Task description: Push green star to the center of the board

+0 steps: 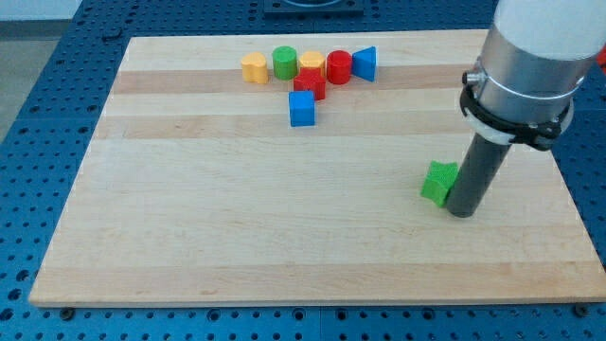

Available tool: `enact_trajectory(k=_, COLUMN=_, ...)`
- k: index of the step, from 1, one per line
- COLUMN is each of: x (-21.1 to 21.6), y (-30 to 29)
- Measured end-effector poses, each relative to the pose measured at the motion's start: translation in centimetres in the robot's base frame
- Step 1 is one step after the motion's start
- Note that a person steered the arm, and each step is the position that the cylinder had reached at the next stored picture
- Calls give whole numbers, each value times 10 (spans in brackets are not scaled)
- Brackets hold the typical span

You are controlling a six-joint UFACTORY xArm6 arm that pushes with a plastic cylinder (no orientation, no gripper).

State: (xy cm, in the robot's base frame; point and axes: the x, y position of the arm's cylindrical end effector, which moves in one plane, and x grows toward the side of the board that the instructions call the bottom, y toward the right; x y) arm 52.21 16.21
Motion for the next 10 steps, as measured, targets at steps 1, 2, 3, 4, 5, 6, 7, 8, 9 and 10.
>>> enact_trajectory(k=1, x=0, y=0)
enact_trajectory(k=2, x=0, y=0)
enact_trajectory(k=3, x=0, y=0)
enact_trajectory(k=4, x=-1, y=0)
enact_trajectory(k=5, x=-1, y=0)
enact_trajectory(k=6, x=-3, y=0)
enact_trajectory(k=7, x=-22, y=0)
enact_trajectory(k=8, x=-42, y=0)
enact_trajectory(k=9, x=-45, y=6)
enact_trajectory(k=10, x=-48, y=25)
